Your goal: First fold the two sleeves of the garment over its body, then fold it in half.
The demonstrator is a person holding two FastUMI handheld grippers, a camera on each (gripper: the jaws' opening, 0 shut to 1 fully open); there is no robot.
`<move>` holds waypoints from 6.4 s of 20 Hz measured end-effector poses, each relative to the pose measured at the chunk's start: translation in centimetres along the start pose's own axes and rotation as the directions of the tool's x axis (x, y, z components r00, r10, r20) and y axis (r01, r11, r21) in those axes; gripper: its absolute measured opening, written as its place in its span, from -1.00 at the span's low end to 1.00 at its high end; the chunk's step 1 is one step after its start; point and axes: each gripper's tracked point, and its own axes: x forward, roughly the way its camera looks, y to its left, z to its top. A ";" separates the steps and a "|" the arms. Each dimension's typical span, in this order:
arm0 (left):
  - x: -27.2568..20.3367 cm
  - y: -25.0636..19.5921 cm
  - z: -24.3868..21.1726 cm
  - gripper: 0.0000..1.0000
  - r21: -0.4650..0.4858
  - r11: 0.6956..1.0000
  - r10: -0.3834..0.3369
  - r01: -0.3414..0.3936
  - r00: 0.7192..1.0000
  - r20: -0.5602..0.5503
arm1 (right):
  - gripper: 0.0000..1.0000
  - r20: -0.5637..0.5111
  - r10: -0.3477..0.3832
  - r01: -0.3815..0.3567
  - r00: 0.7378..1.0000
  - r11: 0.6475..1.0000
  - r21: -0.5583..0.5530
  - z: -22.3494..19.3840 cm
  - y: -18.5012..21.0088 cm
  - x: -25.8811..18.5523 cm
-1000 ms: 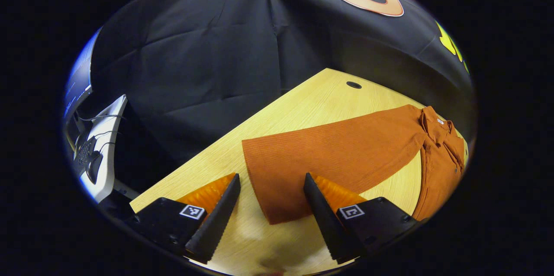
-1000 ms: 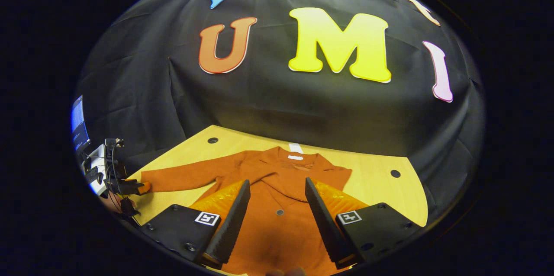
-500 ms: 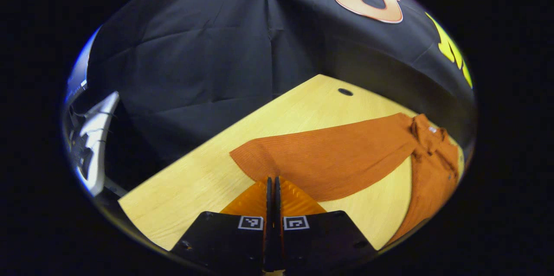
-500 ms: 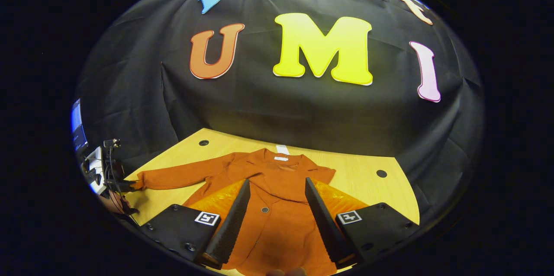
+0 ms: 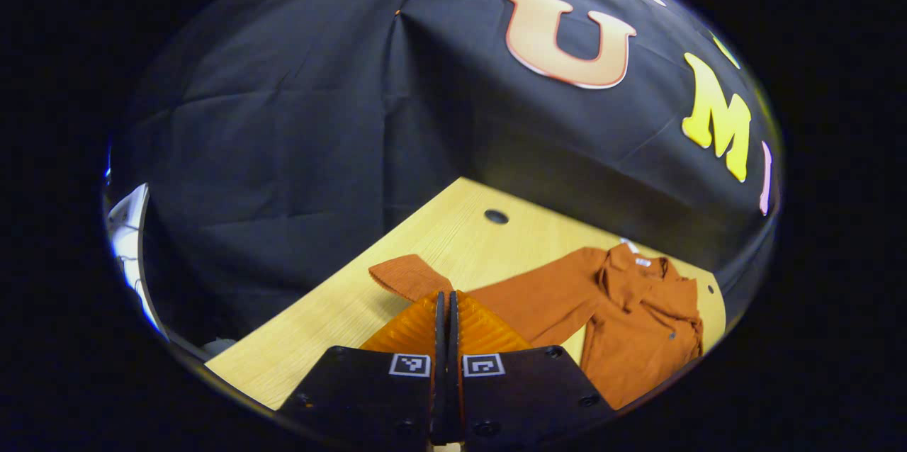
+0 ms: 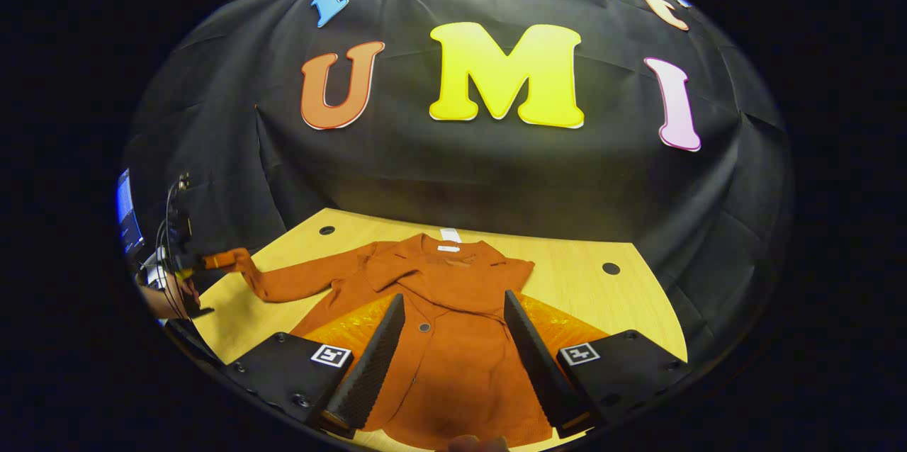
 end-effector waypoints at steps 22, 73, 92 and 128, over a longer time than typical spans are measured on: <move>5.4 -49.0 -8.4 -0.94 0.373 0.759 -0.446 0.534 0.843 -0.300 | 0.81 -0.022 -0.348 0.342 0.937 0.906 0.250 -7.1 -19.6 -12.5; -18.7 -7.7 -23.8 0.98 0.128 0.943 -0.188 0.308 0.807 -0.559 | 0.83 -0.362 -0.111 0.156 0.926 0.983 0.099 -23.1 -13.2 -6.6; -18.2 -11.3 -26.2 -0.71 0.081 0.941 -0.209 0.330 0.750 -0.627 | -0.87 -0.508 -0.046 0.119 0.860 0.987 0.111 -28.3 -9.5 -3.4; 9.6 -31.7 11.5 -0.94 -0.028 0.883 -0.464 0.469 0.860 -0.212 | -0.99 0.027 0.006 -0.006 1.000 1.000 0.028 13.4 -12.9 25.7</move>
